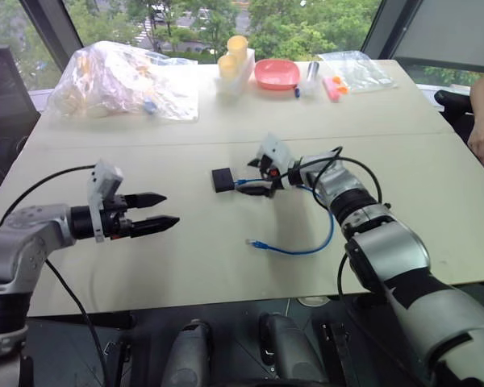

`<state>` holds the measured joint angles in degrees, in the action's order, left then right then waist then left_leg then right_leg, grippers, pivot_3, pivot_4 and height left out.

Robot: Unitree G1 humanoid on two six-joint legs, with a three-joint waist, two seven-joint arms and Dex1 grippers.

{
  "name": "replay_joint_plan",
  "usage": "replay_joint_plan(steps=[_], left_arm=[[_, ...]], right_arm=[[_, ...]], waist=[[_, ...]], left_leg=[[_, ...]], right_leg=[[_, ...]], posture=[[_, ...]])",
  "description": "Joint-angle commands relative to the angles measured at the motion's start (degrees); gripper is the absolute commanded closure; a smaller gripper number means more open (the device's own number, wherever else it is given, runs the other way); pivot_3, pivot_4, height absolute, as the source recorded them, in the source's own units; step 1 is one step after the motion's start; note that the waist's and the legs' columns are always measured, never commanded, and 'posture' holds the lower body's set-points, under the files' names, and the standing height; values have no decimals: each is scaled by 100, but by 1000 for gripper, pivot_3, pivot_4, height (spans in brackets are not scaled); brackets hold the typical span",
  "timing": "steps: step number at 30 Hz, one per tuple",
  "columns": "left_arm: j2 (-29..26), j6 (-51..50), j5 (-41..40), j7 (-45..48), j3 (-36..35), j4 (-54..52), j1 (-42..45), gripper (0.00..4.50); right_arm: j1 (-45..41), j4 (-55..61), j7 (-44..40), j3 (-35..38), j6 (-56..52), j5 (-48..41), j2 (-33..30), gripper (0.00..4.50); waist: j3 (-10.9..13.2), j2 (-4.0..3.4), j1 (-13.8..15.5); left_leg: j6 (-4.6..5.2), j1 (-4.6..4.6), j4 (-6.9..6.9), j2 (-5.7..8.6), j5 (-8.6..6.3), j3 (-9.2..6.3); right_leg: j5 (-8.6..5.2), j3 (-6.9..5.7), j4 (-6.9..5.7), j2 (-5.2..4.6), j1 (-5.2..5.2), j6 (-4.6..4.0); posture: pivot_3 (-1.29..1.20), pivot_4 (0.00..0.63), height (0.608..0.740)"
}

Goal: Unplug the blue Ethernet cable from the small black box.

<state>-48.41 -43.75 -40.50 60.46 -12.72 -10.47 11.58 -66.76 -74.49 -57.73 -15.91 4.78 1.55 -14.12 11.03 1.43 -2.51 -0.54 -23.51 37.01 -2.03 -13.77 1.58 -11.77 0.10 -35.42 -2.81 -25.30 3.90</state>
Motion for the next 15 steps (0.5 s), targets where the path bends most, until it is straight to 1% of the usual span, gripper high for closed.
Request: replay_joint_plan(steps=[1,2,5,6,8,10,11,12,15], left_arm=[[-12,-113,-248,-259,-499,-487,-273,250],[-4,-141,-281,-328,-568,-541,-344,250],[30,-163,-297,-530,-659,-677,-528,234],[31,-170,-298,-568,-645,-704,-541,234],[22,-189,-292,-615,-576,-754,-516,234],[1,-194,-254,-651,-469,-707,-385,234],[-17,-179,-219,-651,-412,-666,-316,234],[-39,-163,-184,-644,-361,-624,-259,234],[-83,-60,-62,-605,-261,-494,-126,234]], right_arm=[[-114,-188,-3,-14,92,390,44,0],[-124,-216,30,36,93,418,76,0],[-163,-270,327,154,185,532,290,862],[-183,-280,422,190,228,564,377,1324],[-228,-296,509,254,277,624,548,2409],[-265,-310,548,237,305,748,696,3362],[-264,-316,570,171,352,867,739,4005],[-254,-323,676,86,411,1021,755,4420],[-248,-313,941,9,640,1288,694,4420]], waist=[[-1,1,1],[-1,1,9],[-2,0,-5],[-2,1,-11],[-3,2,-36],[-3,2,-58],[-3,2,-68],[-3,2,-77],[-4,2,-105]], left_leg=[[0,3,1,0,0,1],[-2,4,2,0,1,-2],[-10,15,3,-1,6,-5],[-13,22,4,-1,7,-5],[-20,30,6,-3,12,-5],[-24,35,7,-5,15,-5],[-27,37,7,-5,17,-6],[-28,39,7,-6,18,-7],[-29,43,7,-6,18,-7]], right_leg=[[0,1,-3,-1,0,0],[-1,0,-5,0,2,-3],[-2,-1,-7,2,10,-7],[-1,-1,-8,3,16,-10],[8,-1,-10,7,21,-21],[12,0,-16,12,21,-28],[12,0,-24,13,20,-29],[12,0,-29,14,20,-29],[11,0,-39,16,19,-29]], posture=[[0,150,740],[0,150,740],[0,150,740],[0,150,740],[0,150,740],[0,150,740],[0,150,740],[0,150,740],[0,150,740]])
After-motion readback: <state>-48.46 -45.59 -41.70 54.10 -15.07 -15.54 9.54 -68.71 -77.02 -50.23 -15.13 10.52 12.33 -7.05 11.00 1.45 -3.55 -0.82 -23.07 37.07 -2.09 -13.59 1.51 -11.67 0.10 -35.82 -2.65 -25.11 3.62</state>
